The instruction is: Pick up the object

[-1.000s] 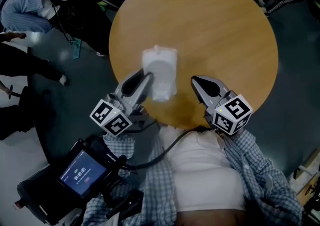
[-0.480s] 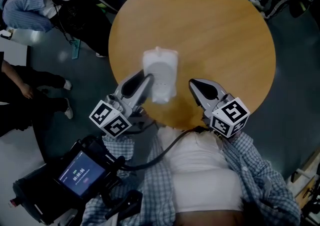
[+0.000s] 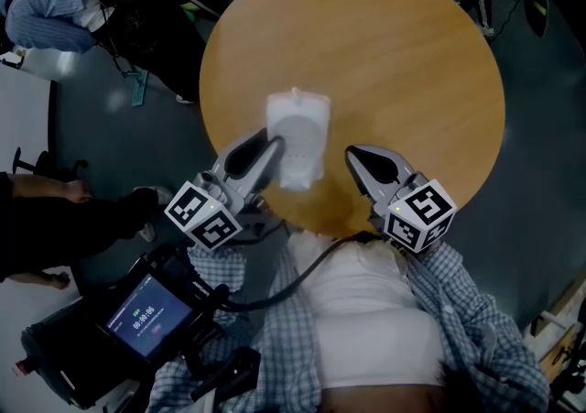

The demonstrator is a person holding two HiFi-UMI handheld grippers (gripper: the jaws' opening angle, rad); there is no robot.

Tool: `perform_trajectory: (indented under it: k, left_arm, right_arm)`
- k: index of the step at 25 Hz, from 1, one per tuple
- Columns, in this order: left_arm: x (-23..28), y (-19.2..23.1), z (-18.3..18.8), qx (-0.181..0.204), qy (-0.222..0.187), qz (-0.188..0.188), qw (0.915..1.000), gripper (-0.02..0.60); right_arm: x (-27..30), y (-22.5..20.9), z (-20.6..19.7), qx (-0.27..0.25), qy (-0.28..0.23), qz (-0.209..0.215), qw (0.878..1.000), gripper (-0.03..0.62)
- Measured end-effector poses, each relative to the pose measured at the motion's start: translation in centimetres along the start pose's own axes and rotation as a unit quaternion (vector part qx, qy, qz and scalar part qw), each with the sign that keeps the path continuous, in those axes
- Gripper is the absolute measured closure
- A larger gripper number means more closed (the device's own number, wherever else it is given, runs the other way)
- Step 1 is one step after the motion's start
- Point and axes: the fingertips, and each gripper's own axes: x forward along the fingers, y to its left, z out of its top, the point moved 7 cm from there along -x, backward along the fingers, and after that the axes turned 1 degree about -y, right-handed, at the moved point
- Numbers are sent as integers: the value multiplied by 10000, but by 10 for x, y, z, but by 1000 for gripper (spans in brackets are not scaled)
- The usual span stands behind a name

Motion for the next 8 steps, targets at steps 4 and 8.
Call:
perform_trajectory:
  k: [4,8]
  left_arm:
    - [1,0,-2,7,40,-42,10000,475]
    - [0,1,-3,11,63,-60,10000,474]
  right_arm:
    - [0,1,-2,12,-14,-16,10000,588]
    - [-1,1,-4,33,-32,-38,10000,588]
